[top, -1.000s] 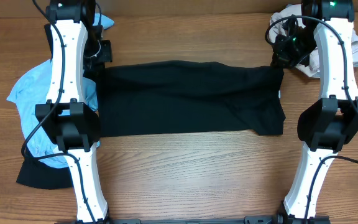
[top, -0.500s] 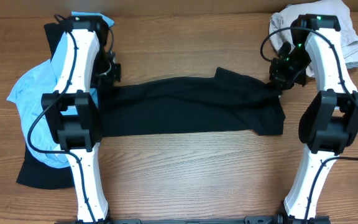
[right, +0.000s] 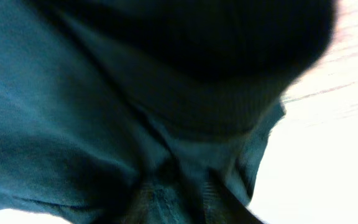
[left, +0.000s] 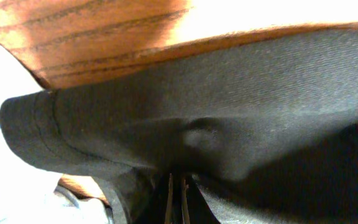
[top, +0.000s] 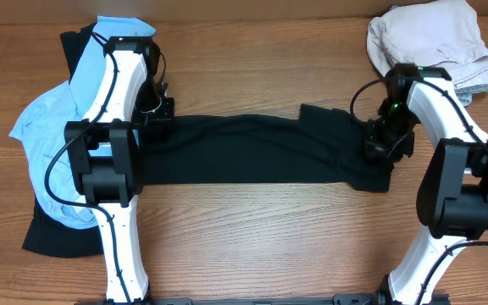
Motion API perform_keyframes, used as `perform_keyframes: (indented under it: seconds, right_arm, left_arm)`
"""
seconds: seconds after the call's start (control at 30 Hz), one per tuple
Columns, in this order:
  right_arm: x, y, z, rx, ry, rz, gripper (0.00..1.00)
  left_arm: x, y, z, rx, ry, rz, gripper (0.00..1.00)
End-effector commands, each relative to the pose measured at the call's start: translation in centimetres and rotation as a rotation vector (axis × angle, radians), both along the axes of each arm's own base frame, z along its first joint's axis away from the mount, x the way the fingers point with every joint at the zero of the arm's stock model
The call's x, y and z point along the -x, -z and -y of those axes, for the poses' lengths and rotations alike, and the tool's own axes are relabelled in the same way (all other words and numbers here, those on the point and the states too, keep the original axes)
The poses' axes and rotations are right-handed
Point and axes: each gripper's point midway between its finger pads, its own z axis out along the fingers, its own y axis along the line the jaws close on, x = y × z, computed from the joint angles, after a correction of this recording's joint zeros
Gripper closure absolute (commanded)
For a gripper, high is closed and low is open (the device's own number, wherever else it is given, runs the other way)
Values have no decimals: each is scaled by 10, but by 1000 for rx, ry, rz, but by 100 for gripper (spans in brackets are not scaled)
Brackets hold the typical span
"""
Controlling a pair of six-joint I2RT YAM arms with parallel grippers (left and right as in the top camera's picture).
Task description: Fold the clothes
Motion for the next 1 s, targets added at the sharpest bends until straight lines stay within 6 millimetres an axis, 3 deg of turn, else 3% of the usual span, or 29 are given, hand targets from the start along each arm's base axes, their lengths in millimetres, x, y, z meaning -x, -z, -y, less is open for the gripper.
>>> perform_keyframes:
  seconds: [0.0,0.13,0.27,0.37,0.67,0.8,0.97]
  right_arm:
    - [-12,-12,3,13,-2,65,53]
    - [-38,-39,5,21,-9,190,49]
    - [-80,-74,0,0,-73,398,39]
    - [-99,-79,-13,-50,-117,483,39]
    - [-130,-36,-35,-61,-267,507,39]
    - [-136,-17,-36,-63,-272,493,39]
    - [-140,2,-36,-65,-279,481,50]
  left_arm:
    - [-2,3,6,20,29,5,96]
    - [-5,4,6,21,29,19,96]
    - [-10,5,6,21,29,42,96]
    - [-15,6,6,21,30,60,96]
    - [-31,8,7,25,38,128,96]
    - [-35,9,7,27,55,144,96]
    - [-38,9,7,29,65,155,96]
